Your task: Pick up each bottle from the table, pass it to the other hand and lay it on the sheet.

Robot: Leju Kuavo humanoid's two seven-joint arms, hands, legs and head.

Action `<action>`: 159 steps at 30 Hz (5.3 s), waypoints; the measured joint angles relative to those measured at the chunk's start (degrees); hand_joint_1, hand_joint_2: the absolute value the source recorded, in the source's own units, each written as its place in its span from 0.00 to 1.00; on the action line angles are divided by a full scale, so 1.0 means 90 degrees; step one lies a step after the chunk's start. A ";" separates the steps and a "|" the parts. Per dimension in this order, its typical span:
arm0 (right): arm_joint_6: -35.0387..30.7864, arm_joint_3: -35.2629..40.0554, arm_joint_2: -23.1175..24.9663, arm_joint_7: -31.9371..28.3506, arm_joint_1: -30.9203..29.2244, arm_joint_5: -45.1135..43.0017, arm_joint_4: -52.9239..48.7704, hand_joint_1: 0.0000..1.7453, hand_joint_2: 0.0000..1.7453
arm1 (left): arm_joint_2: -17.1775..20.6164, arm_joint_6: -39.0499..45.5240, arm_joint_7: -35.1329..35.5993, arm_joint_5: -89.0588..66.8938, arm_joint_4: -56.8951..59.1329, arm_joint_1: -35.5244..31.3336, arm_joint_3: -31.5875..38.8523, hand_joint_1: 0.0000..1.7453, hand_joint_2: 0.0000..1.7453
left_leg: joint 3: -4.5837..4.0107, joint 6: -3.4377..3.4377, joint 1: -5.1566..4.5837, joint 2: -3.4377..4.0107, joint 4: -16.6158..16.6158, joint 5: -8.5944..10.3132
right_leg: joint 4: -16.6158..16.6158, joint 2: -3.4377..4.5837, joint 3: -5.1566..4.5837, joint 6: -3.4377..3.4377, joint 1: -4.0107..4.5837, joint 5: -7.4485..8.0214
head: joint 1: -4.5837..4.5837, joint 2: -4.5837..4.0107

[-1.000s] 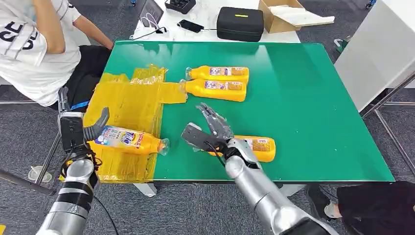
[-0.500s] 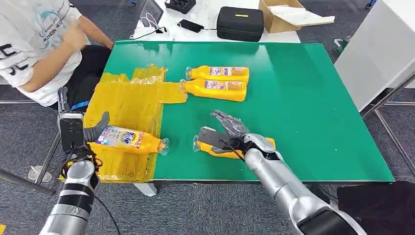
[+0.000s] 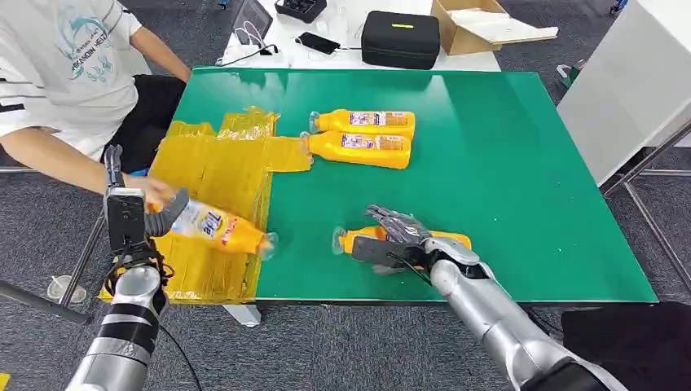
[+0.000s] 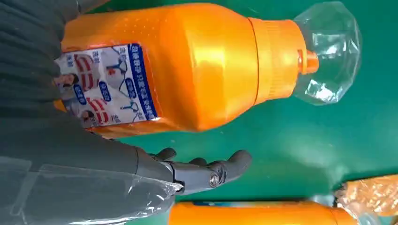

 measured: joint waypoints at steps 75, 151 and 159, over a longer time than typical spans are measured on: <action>-0.0770 -0.1559 -0.0927 0.0488 0.2016 0.0826 -0.2314 0.00 1.00 | -0.0153 -0.0656 0.0002 -0.0328 0.0432 0.0047 0.0107 0.00 1.00 | -0.0009 0.0011 -0.0003 0.0001 -0.0001 -0.0009 | -0.0001 0.0000 -0.0005 0.0001 -0.0001 -0.0002 | 0.0000 0.0000; -0.0265 -0.2638 -0.1379 0.1158 0.2448 0.0500 -0.2171 1.00 1.00 | -0.0359 -0.1360 0.0260 -0.0726 0.0784 -0.0026 0.0481 0.00 1.00 | 0.0022 0.0018 -0.0006 0.0006 -0.0001 -0.0015 | -0.0004 0.0002 0.0020 0.0004 -0.0003 -0.0002 | 0.0002 0.0002; -0.0607 -0.2749 -0.1097 0.0597 0.2424 0.0170 -0.1971 1.00 1.00 | -0.0418 -0.1430 0.0226 -0.0644 0.0930 -0.0130 0.0476 0.00 1.00 | 0.0022 0.0017 -0.0004 0.0010 -0.0001 -0.0016 | -0.0004 0.0002 0.0020 0.0002 -0.0001 -0.0001 | 0.0000 0.0000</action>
